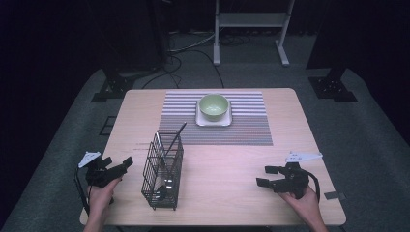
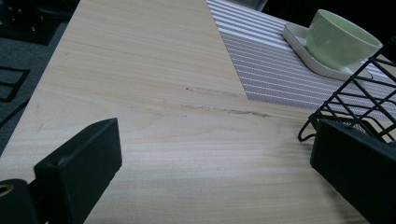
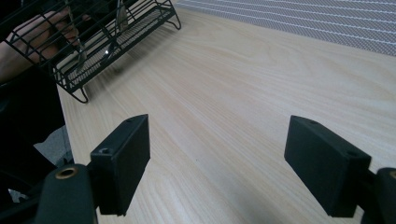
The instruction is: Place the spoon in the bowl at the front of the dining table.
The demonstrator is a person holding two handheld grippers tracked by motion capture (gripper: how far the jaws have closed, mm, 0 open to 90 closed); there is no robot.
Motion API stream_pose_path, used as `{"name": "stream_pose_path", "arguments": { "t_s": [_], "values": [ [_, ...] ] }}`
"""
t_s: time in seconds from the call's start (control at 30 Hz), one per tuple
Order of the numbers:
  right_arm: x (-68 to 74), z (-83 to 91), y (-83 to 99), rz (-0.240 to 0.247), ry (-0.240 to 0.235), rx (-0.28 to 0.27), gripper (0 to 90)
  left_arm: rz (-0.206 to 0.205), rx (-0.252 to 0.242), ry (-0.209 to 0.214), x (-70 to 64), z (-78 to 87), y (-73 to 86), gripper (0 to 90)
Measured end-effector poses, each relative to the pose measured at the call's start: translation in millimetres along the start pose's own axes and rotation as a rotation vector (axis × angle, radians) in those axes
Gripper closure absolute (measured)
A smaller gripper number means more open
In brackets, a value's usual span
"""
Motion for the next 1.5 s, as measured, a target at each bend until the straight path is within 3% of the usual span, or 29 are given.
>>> {"name": "stream_pose_path", "arguments": {
  "t_s": [0.3,1.5],
  "values": [
    [6.6,-2.7,-8.2,0.013,-0.031,-0.006,21.2,0.007,-0.001,-0.003,0.7,1.0,-0.2,1.0],
    [43.3,-27.1,-56.6,0.122,-0.089,0.063,21.1,0.010,-0.004,0.001,-0.1,1.4,0.7,1.0]
  ]
}}
Point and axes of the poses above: each handheld gripper's, and its own axes: z roughly backward along the jaws, y roughly out of its underside, x roughly to its left, the point moved 5 cm from there along -z, roughly forward along the jaws, and after that the axes turned 1 degree about -x, right-handed, at the moved point
